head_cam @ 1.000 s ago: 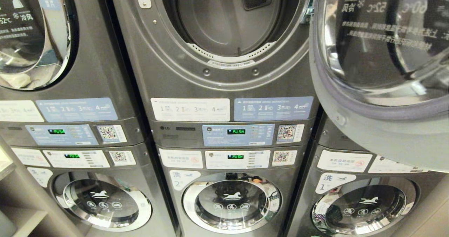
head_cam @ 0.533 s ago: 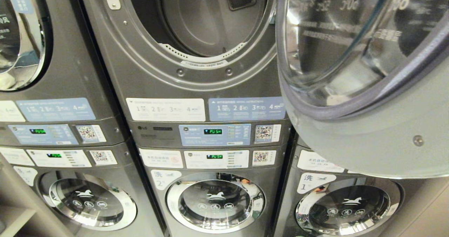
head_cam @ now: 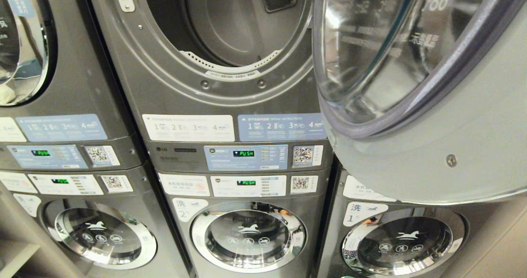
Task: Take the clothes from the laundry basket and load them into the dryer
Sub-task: Open the dryer
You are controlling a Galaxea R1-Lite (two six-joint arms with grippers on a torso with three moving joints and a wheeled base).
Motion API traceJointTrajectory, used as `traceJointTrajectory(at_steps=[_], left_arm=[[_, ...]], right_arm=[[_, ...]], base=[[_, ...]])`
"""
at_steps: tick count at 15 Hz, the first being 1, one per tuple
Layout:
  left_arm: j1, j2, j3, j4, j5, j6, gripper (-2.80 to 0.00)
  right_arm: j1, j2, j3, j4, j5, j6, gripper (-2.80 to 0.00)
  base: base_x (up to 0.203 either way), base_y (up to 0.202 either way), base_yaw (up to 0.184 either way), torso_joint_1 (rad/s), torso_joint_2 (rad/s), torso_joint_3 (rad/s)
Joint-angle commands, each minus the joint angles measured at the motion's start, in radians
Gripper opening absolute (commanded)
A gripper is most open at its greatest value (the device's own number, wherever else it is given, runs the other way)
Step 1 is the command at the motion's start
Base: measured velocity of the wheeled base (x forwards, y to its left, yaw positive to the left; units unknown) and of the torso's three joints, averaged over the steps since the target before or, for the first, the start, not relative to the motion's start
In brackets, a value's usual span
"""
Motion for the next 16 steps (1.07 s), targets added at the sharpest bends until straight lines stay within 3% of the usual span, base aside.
traceJointTrajectory(at_steps=[1, 3, 6, 8, 12, 14, 16], left_arm=[[0.0, 0.001, -0.045, -0.008, -0.066, 0.054, -2.8], [0.0, 0.062, -0.189, 0.012, -0.251, 0.063, -2.8], [-0.017, 0.373, -0.378, -0.015, -0.403, 0.052, -2.8], [-0.041, 0.64, -0.528, -0.101, -0.473, 0.027, -2.8], [-0.168, 1.159, -0.932, -0.294, -0.546, -0.048, -2.8], [-0.306, 1.34, -1.09, -0.352, -0.547, -0.055, -2.8], [-0.447, 1.442, -1.177, -0.389, -0.499, -0.035, -2.8]], right_arm=[[0.001, -0.039, 0.0, 0.0, 0.0, -0.001, -2.8], [0.001, -0.039, 0.0, 0.0, 0.002, -0.001, -2.8], [0.001, -0.039, 0.0, 0.005, 0.003, 0.001, -2.8], [0.001, -0.039, -0.002, 0.011, 0.013, 0.002, -2.8], [0.001, -0.039, -0.003, 0.017, 0.015, -0.001, -2.8], [0.001, -0.039, -0.003, 0.017, 0.015, -0.001, -2.8], [0.001, -0.039, -0.003, 0.017, 0.015, 0.001, -2.8]], base=[[0.0, 0.0, 0.0, 0.0, 0.0, 0.0], [0.0, 0.0, 0.0, 0.0, 0.0, 0.0], [0.0, 0.0, 0.0, 0.0, 0.0, 0.0], [0.0, 0.0, 0.0, 0.0, 0.0, 0.0], [0.0, 0.0, 0.0, 0.0, 0.0, 0.0], [0.0, 0.0, 0.0, 0.0, 0.0, 0.0], [0.0, 0.0, 0.0, 0.0, 0.0, 0.0]])
